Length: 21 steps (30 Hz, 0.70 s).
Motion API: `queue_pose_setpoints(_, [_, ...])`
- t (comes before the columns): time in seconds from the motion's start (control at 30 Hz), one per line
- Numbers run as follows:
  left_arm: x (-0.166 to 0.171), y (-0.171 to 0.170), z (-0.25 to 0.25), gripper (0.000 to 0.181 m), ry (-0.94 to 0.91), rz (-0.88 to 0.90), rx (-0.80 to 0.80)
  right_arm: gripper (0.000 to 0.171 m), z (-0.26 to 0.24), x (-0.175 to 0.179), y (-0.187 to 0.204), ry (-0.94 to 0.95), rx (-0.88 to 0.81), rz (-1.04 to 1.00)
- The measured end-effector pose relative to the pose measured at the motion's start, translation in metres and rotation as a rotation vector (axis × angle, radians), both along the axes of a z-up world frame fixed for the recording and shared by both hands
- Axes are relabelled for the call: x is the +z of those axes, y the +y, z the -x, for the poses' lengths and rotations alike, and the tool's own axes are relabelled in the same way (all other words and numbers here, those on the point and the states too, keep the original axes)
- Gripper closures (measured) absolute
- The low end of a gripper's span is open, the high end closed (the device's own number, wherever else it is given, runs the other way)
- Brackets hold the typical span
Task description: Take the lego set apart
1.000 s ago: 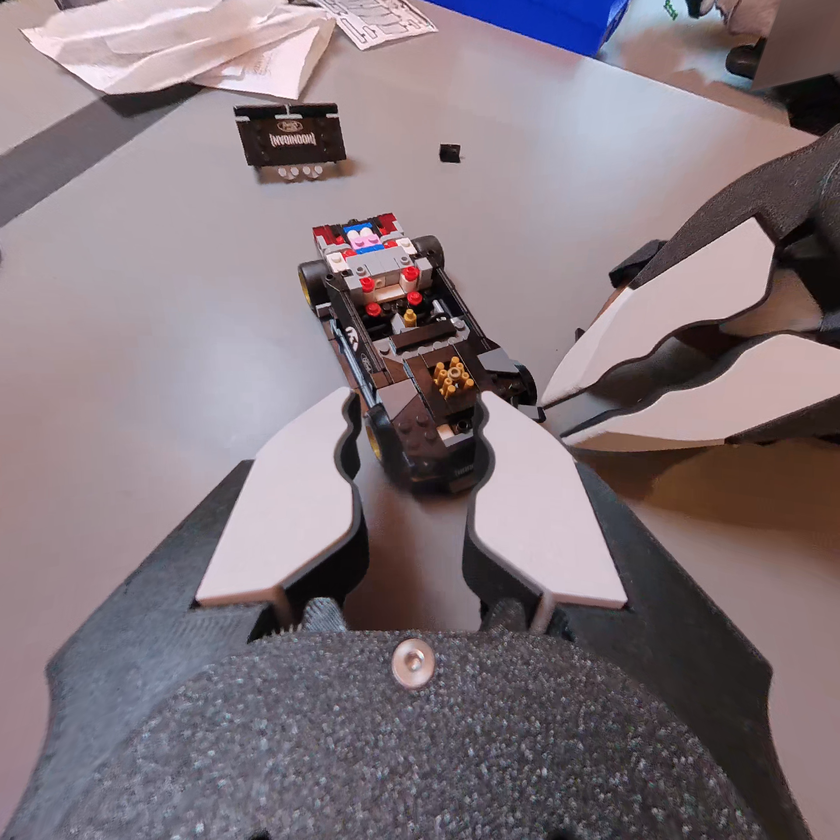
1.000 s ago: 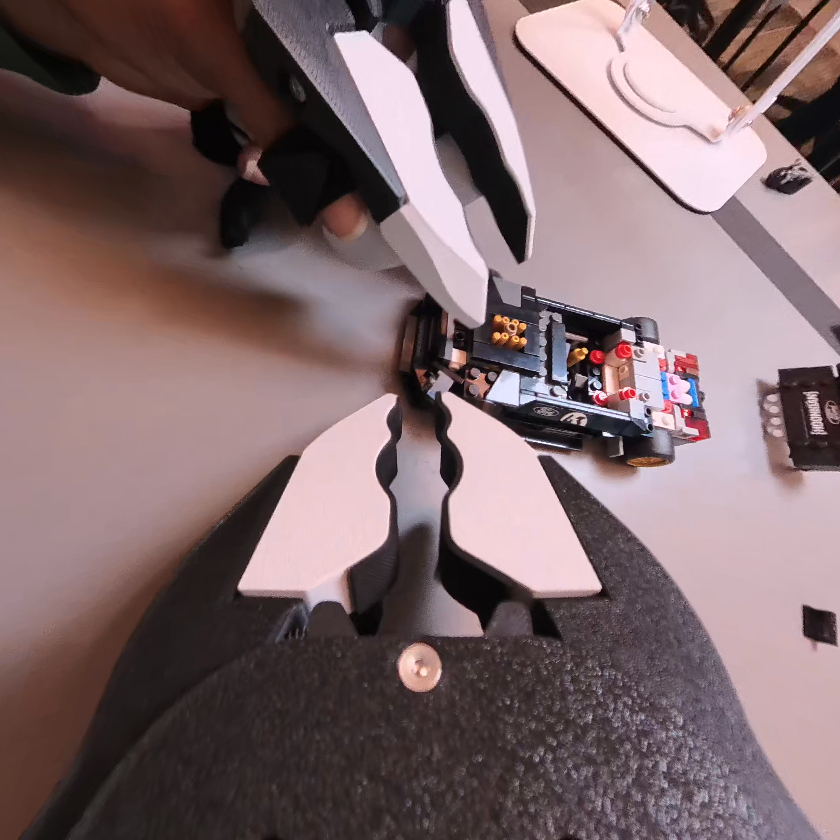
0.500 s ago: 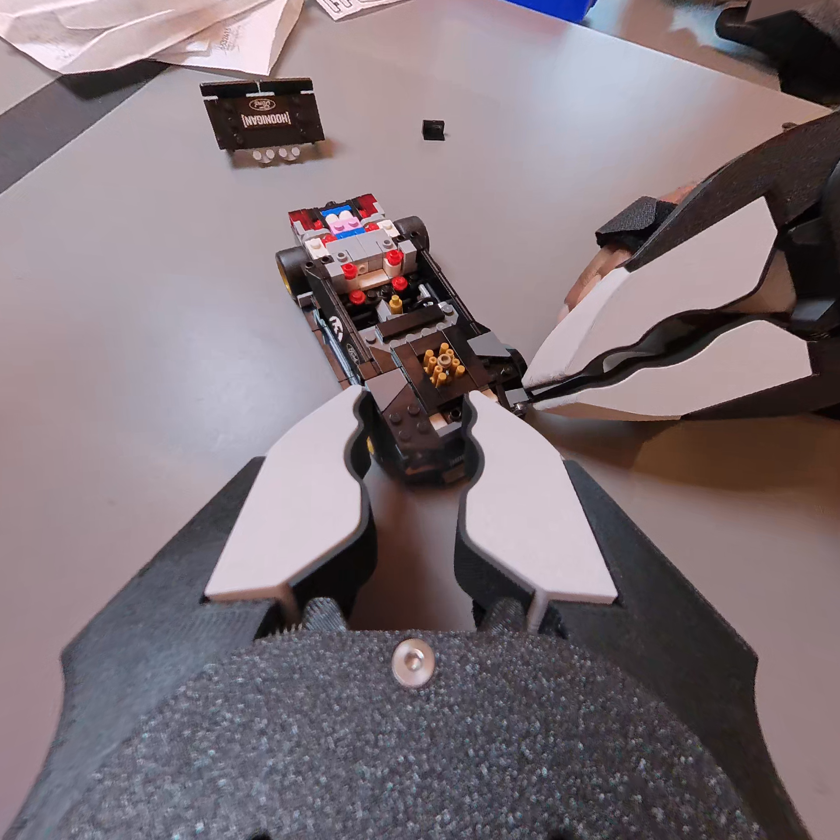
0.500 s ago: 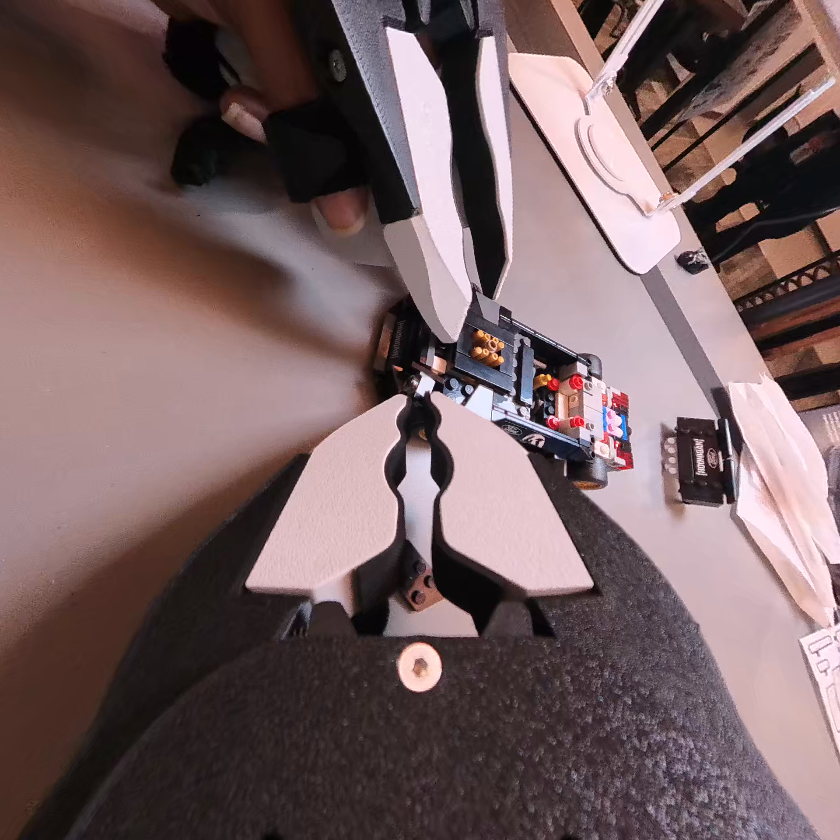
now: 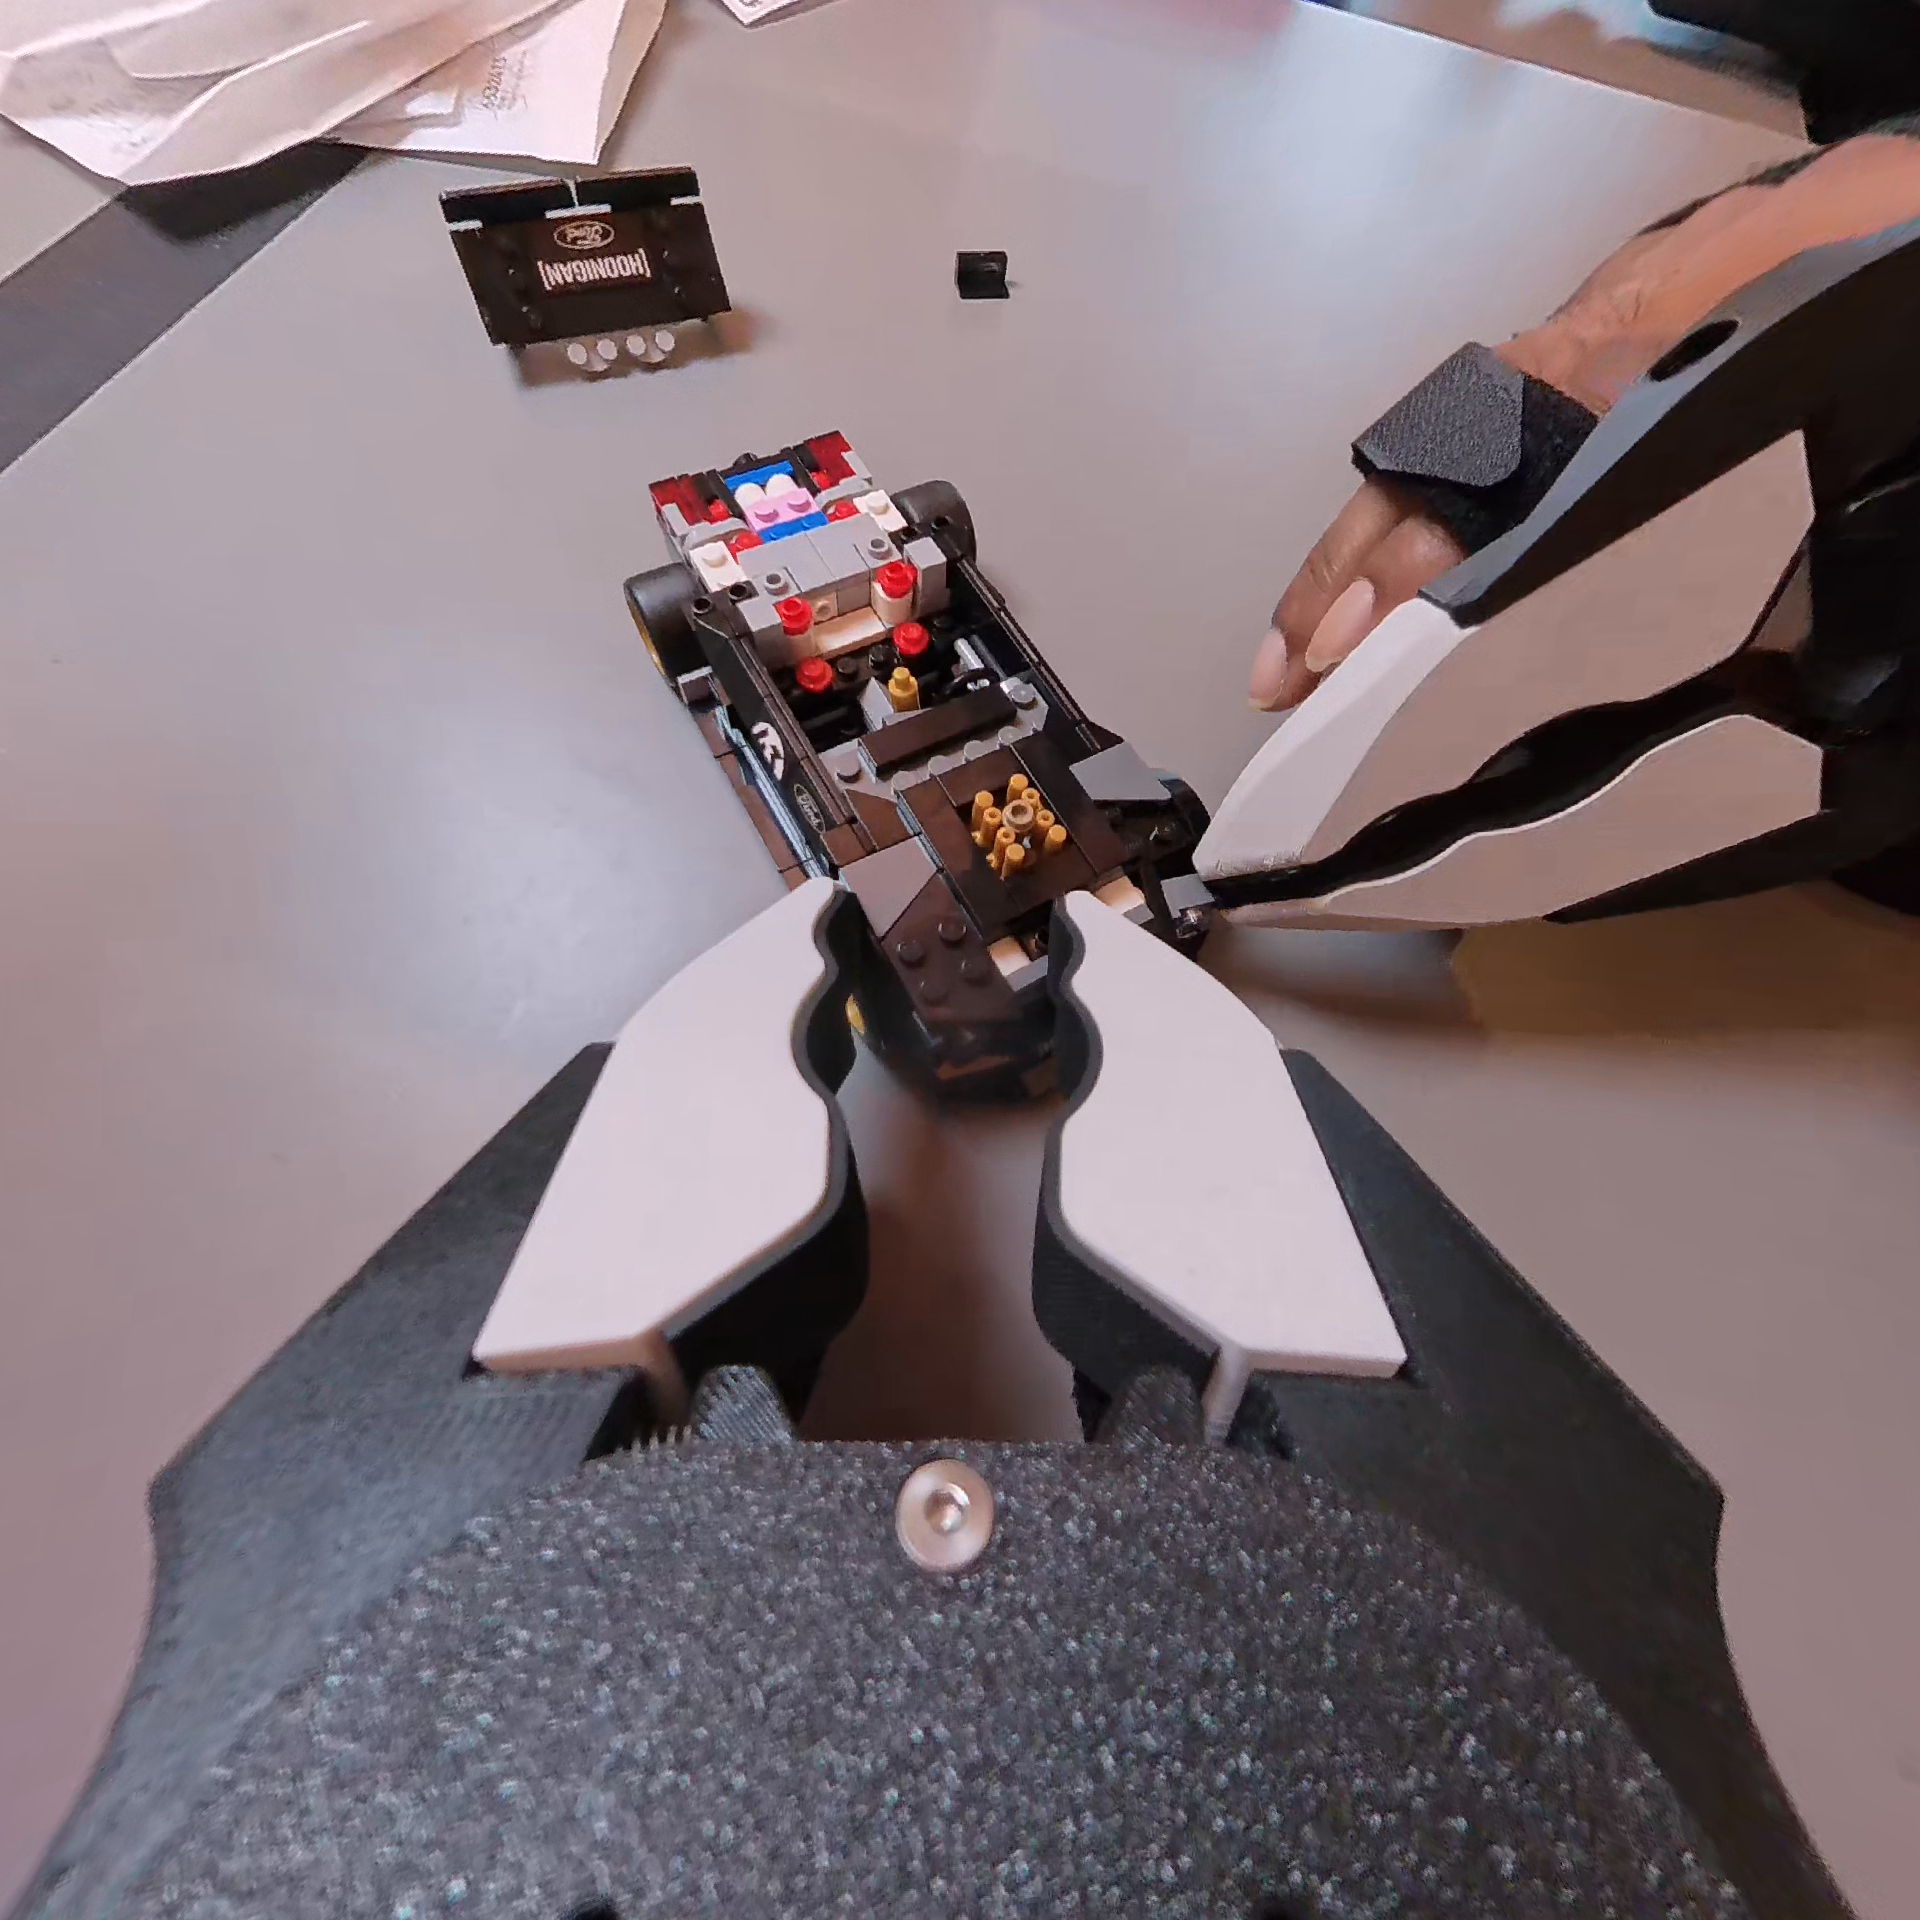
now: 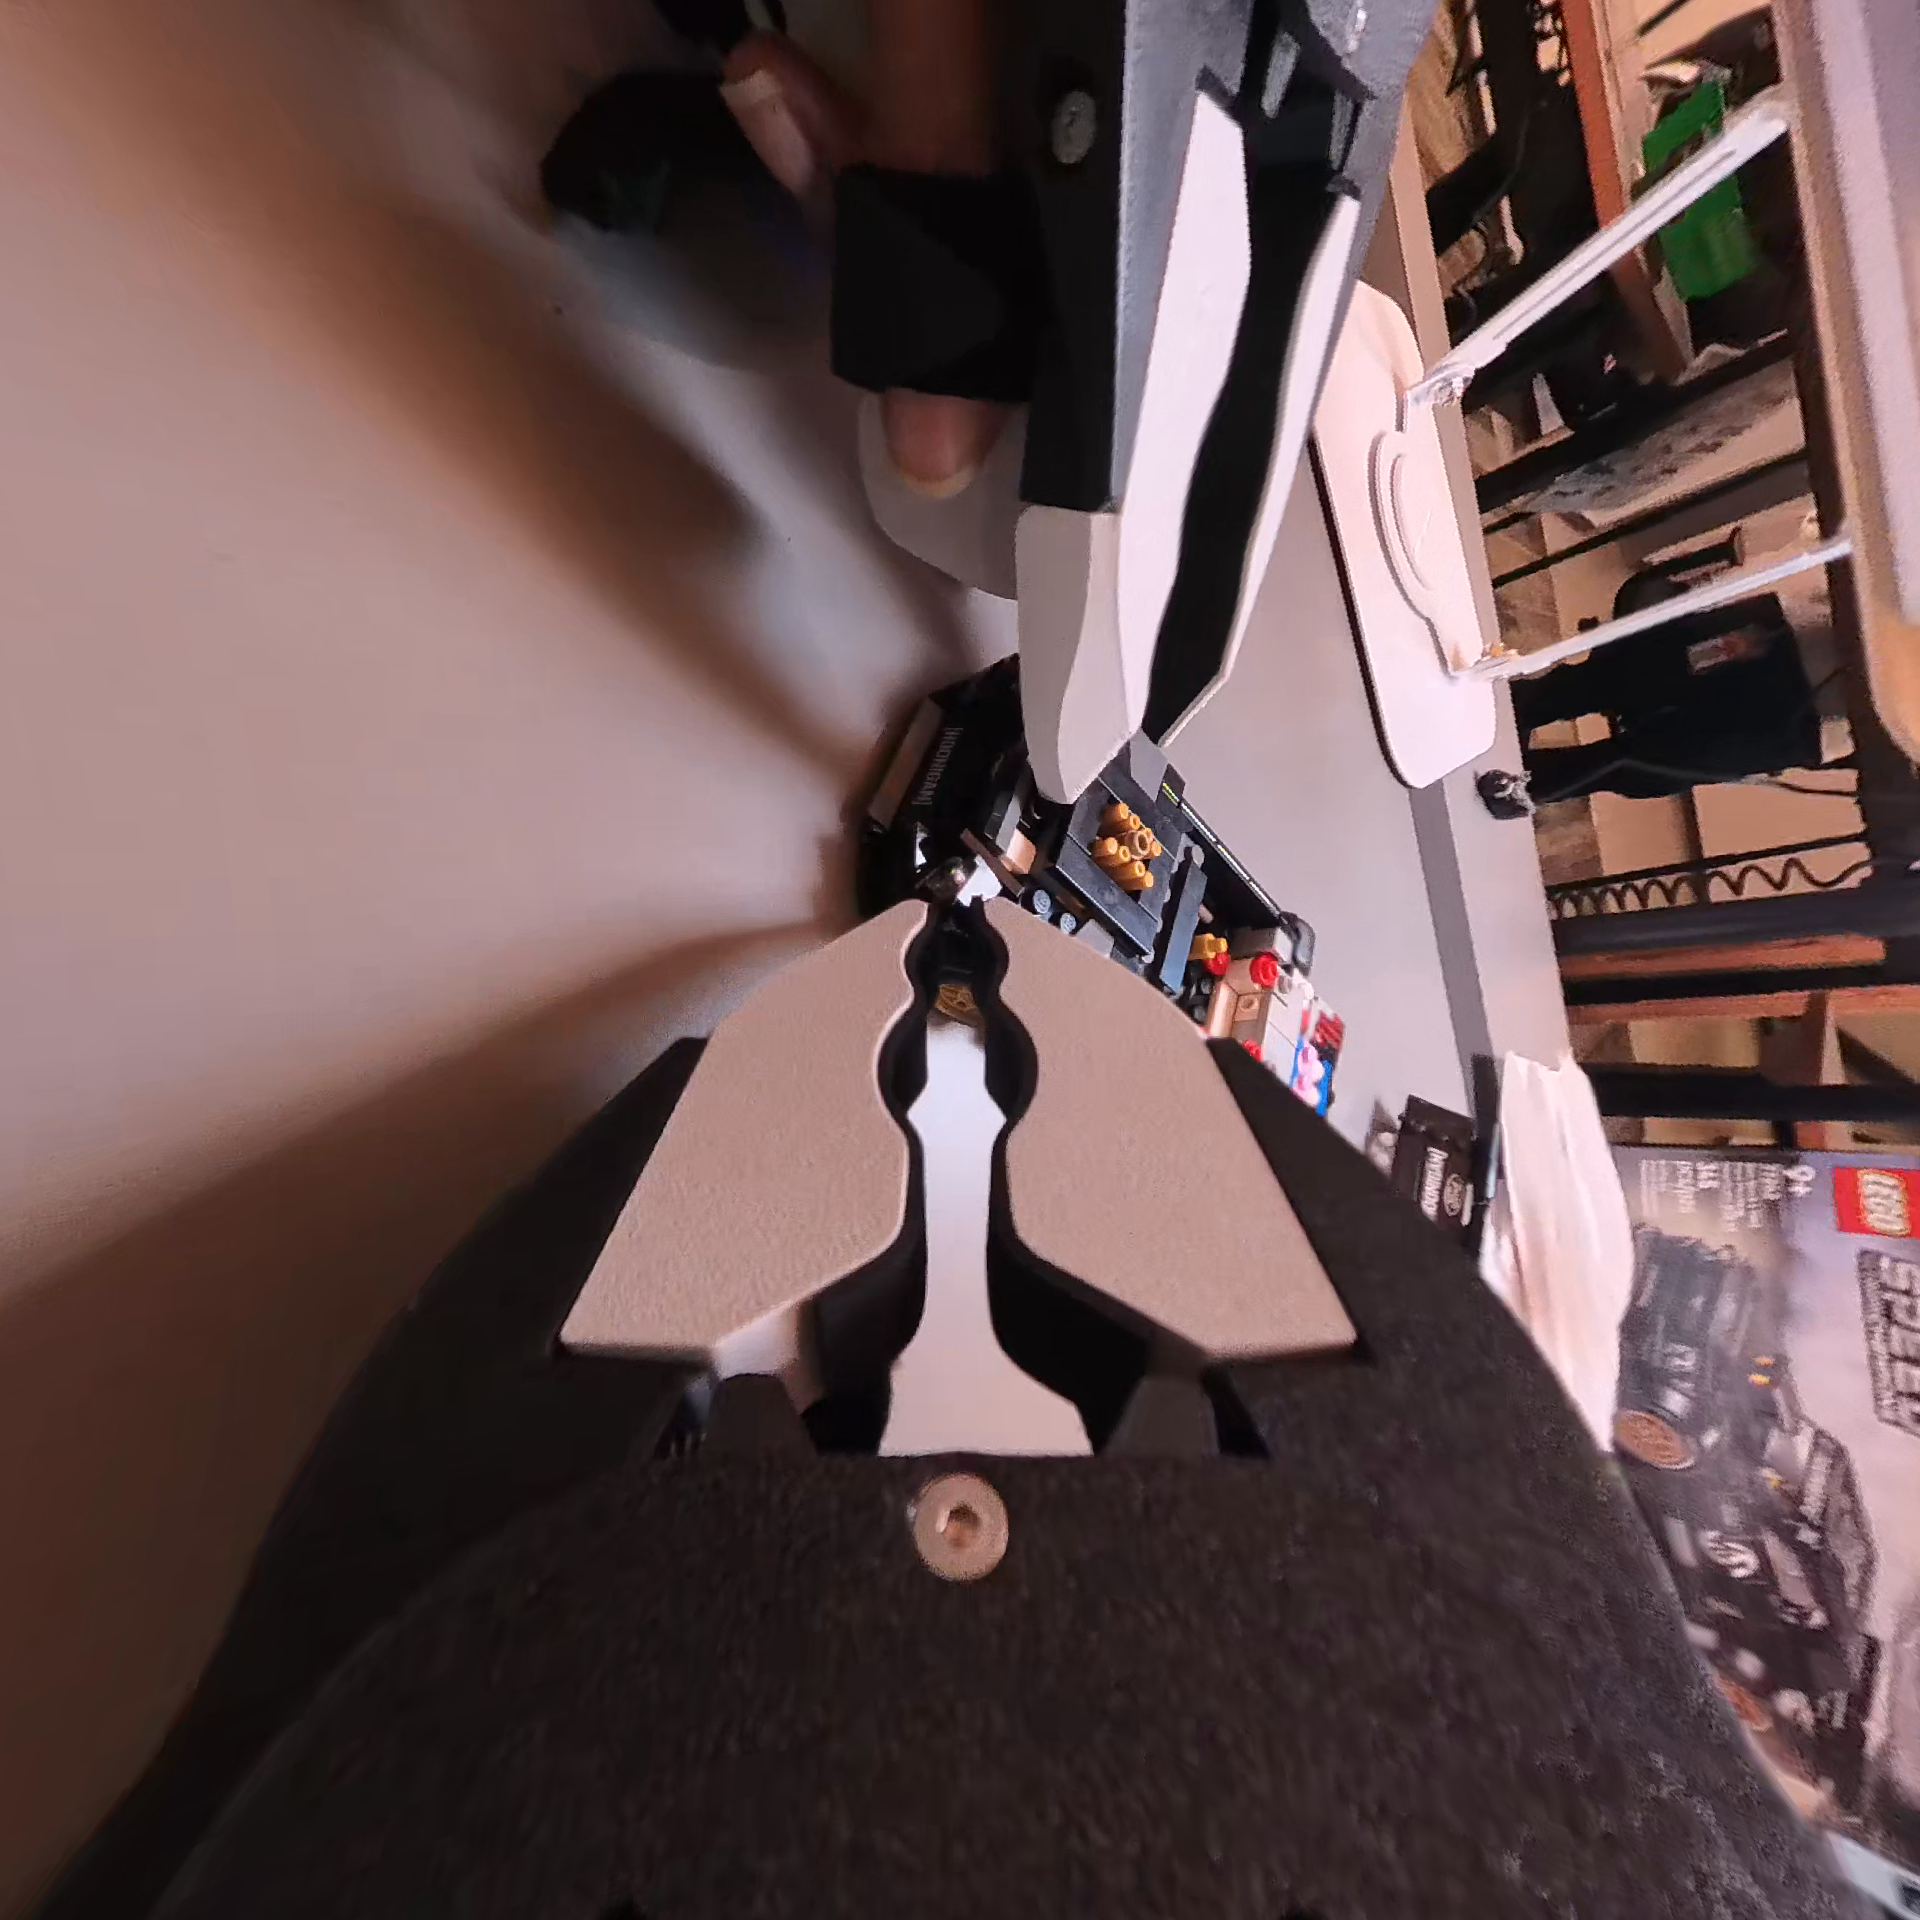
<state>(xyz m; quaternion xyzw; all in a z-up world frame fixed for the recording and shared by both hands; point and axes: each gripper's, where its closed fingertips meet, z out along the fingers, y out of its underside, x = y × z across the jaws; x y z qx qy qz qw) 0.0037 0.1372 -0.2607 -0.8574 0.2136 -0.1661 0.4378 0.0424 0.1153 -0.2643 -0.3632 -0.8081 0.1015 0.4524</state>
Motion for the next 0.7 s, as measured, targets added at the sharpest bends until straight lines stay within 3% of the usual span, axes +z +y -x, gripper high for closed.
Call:
queue_pose_setpoints(0.2, [0.0001, 0.0003, -0.0001, 0.146, 0.006, 0.007, -0.005, 0.167, -0.0003, 0.0008, 0.0001, -0.033, 0.063, -0.108])
queue_pose_setpoints(0.5, [0.0000, -0.0002, -0.0002, 0.146, 0.021, 0.000, -0.009, 0.167, -0.0005, 0.0051, 0.0014, -0.014, 0.047, 0.097])
queue_pose_setpoints(0.7, [0.0002, 0.0001, -0.0001, 0.146, 0.023, -0.002, -0.008, 0.167, -0.0005, -0.0003, -0.0002, -0.041, 0.084, 0.030])
